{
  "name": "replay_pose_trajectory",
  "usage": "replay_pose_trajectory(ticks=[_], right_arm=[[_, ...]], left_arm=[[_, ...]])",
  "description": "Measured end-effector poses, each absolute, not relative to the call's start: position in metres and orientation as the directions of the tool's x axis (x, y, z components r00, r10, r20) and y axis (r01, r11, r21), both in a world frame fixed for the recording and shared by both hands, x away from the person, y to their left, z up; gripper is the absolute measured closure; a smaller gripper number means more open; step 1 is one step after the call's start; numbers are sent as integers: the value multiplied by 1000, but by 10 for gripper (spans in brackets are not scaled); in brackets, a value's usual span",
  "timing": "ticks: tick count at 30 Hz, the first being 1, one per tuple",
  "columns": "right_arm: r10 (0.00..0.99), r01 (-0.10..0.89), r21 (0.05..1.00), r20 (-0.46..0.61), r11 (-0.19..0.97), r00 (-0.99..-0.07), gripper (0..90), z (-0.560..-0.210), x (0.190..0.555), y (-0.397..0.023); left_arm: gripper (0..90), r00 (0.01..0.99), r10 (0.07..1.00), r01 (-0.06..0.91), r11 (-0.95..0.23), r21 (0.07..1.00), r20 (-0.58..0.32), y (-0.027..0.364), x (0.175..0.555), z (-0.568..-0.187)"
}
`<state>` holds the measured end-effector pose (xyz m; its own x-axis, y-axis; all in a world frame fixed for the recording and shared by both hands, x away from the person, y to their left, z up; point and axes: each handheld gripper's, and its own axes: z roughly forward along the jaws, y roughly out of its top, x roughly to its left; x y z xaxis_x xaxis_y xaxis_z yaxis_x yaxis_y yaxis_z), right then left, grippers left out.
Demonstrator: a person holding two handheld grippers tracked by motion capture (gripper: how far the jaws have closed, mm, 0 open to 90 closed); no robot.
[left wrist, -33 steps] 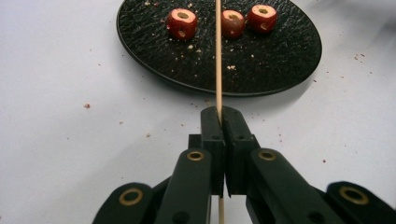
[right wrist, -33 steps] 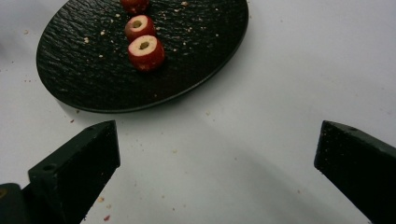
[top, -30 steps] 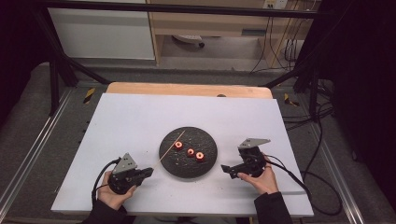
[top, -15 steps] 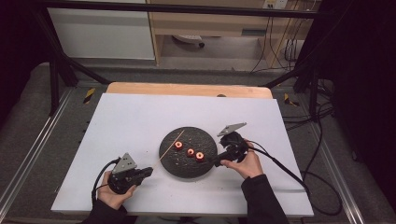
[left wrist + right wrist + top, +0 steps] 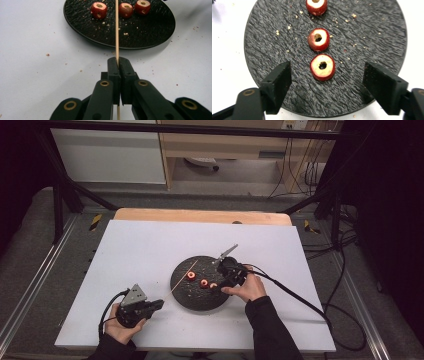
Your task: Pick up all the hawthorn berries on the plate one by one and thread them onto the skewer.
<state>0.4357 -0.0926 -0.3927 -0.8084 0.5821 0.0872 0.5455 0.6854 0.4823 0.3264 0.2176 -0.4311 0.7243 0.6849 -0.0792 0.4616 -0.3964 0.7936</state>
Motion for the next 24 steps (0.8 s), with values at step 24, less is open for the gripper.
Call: replay_pose_trajectory(ticks=[24], right_arm=[[513, 525, 363, 139, 770, -847, 572, -407, 458, -74]], left_arm=[[881, 727, 683, 460, -401, 792, -76, 217, 327, -432]])
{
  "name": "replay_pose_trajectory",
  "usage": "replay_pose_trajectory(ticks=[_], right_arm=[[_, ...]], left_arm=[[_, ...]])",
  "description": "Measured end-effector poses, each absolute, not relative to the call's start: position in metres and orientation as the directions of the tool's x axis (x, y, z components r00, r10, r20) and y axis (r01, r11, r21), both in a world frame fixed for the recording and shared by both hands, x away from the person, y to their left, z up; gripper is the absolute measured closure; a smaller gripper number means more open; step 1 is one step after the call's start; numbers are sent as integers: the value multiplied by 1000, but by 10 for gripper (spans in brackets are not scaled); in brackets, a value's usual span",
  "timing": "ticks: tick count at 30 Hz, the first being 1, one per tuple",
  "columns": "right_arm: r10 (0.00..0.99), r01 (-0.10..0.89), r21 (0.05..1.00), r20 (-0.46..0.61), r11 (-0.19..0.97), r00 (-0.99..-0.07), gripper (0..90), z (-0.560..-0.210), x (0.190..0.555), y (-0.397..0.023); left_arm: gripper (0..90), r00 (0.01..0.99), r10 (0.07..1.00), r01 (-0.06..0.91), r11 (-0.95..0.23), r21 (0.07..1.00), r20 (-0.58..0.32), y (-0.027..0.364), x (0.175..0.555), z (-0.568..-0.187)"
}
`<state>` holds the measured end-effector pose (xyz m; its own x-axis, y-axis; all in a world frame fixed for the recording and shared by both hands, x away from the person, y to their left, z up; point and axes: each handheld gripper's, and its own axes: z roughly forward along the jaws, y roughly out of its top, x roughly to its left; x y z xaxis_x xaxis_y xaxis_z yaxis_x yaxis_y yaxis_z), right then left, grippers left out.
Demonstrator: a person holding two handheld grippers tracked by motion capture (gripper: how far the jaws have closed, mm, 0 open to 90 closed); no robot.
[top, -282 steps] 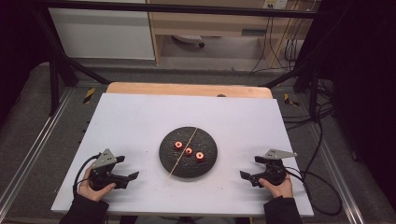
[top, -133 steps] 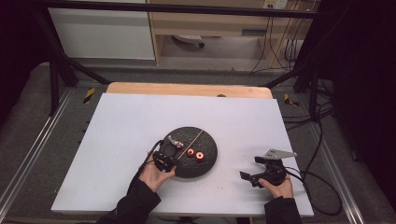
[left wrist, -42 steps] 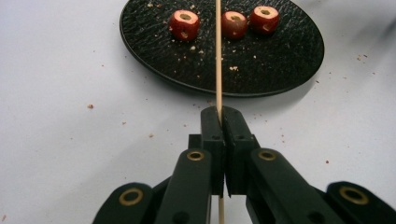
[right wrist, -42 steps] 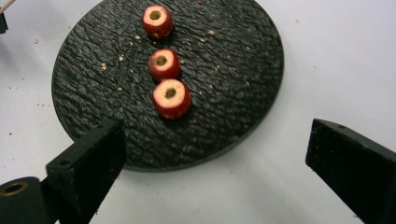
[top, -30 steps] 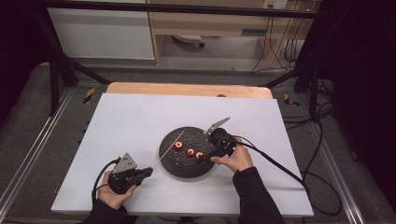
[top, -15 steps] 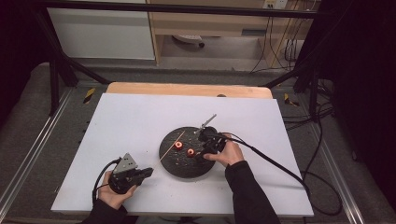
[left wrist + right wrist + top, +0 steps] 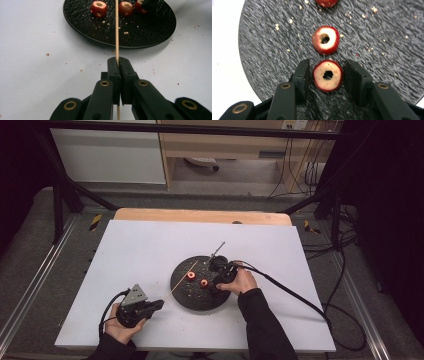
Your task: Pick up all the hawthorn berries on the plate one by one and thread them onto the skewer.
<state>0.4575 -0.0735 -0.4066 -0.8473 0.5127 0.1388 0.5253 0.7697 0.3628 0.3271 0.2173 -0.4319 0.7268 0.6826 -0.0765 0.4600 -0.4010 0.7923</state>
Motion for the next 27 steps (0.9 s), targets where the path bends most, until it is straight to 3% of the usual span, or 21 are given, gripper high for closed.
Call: replay_pose_trajectory(ticks=[20, 27], right_arm=[[532, 551, 330, 153, 766, -832, 606, -406, 460, -74], [550, 565, 385, 161, 730, -820, 608, -396, 456, -78]], left_arm=[[881, 728, 681, 458, -402, 793, -75, 217, 327, -432], [881, 728, 682, 454, -402, 795, -71, 217, 326, -431]])
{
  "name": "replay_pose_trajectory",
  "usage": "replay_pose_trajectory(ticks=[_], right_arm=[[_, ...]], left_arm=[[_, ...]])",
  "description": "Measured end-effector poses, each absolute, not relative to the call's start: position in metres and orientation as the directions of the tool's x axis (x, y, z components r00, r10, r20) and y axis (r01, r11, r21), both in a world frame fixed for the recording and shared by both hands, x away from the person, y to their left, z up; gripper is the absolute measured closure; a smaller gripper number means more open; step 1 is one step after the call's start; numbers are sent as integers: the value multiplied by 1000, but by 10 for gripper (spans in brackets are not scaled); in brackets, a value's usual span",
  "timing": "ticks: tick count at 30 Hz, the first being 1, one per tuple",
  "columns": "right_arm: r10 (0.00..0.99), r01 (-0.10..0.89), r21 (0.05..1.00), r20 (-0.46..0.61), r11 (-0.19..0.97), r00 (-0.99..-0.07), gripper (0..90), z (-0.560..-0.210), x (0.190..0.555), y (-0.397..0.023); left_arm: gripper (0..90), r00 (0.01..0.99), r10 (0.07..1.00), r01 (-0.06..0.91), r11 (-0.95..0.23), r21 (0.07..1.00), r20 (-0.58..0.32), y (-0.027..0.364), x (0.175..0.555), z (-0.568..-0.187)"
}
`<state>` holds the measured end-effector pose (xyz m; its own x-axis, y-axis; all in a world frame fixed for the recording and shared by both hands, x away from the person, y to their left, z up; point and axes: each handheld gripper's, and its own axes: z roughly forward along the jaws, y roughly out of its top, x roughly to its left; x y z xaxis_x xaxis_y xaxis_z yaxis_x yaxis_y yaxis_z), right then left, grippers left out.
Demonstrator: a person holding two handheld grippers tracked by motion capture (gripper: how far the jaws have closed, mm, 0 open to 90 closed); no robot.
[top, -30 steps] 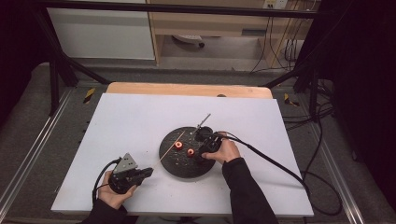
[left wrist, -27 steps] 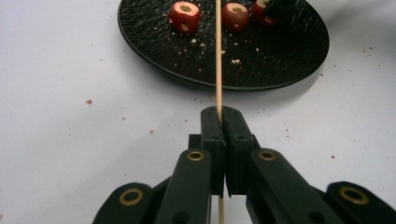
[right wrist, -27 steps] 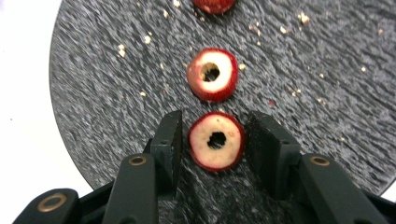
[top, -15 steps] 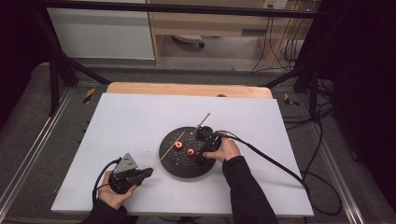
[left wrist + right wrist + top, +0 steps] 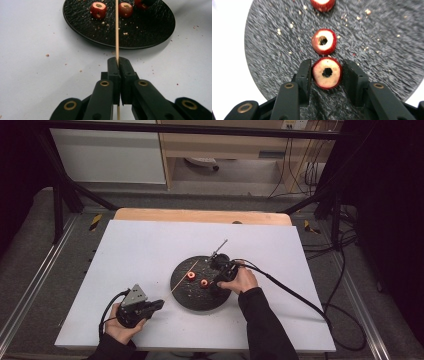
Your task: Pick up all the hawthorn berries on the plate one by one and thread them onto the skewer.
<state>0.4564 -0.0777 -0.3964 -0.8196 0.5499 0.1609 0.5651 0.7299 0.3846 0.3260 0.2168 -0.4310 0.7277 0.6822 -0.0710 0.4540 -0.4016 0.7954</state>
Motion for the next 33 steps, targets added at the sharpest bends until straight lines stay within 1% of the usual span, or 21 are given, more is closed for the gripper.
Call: replay_pose_trajectory(ticks=[6, 11, 15, 21, 26, 33], right_arm=[[583, 588, 454, 170, 669, -795, 609, -383, 449, -85], [605, 600, 517, 184, 610, -775, 609, -379, 442, -95], [618, 605, 587, 214, 538, -757, 610, -380, 434, -105], [648, 618, 685, 275, 387, -711, 610, -386, 424, -125], [653, 620, 737, 333, 270, -680, 611, -391, 417, -135], [660, 614, 771, 374, 169, -652, 611, -400, 413, -139]], left_arm=[[881, 725, 686, 451, -397, 799, -68, 216, 325, -430], [882, 721, 690, 449, -392, 803, -65, 215, 324, -429], [882, 720, 691, 448, -393, 803, -64, 214, 324, -429], [882, 719, 692, 447, -389, 806, -65, 212, 323, -429], [881, 721, 690, 445, -392, 805, -62, 210, 323, -430], [882, 714, 697, 448, -384, 807, -65, 209, 322, -430]])
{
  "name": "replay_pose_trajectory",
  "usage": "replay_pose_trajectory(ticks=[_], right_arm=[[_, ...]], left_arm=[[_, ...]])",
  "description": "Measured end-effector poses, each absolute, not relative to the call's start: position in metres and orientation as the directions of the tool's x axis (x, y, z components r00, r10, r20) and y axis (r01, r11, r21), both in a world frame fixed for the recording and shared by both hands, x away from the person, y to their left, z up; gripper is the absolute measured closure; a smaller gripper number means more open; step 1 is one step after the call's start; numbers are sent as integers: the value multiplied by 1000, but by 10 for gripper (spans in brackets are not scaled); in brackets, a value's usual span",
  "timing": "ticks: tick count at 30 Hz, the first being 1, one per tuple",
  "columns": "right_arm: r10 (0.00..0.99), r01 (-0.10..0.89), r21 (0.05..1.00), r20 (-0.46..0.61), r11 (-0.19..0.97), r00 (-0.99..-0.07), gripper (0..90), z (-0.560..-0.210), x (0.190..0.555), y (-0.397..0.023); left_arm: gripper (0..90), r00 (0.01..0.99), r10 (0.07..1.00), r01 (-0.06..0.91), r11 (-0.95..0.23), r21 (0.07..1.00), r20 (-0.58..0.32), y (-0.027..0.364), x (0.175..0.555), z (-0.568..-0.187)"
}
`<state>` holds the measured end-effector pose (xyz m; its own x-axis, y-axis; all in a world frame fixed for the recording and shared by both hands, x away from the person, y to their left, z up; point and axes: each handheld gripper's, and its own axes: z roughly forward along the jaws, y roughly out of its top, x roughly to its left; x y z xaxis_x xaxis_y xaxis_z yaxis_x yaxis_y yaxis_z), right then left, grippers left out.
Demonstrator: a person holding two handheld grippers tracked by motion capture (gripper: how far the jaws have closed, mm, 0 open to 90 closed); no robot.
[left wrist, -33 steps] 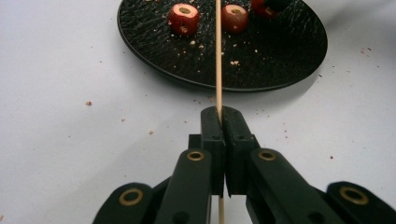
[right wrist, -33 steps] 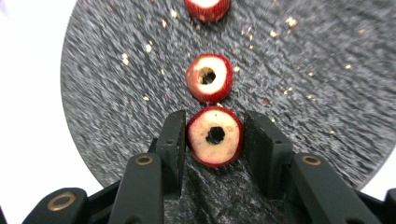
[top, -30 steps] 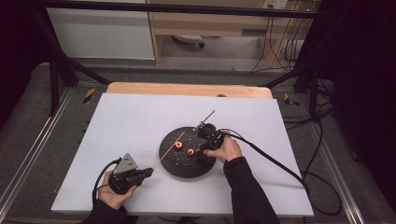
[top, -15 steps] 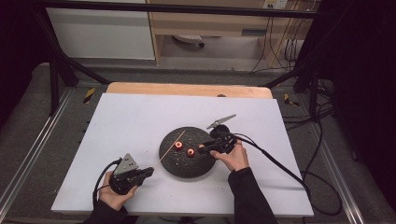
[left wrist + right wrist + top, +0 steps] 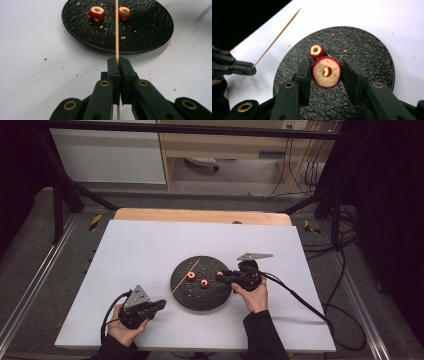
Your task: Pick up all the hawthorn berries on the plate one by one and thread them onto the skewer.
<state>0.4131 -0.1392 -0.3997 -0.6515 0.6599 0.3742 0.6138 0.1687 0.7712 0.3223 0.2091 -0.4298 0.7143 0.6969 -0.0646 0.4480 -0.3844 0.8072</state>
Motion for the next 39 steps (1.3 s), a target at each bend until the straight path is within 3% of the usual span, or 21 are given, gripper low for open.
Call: replay_pose_trajectory(ticks=[39], right_arm=[[593, 483, 813, 573, -324, -566, 613, -411, 410, -123]], left_arm=[[882, 676, 730, 473, -321, 820, -105, 190, 316, -430]])
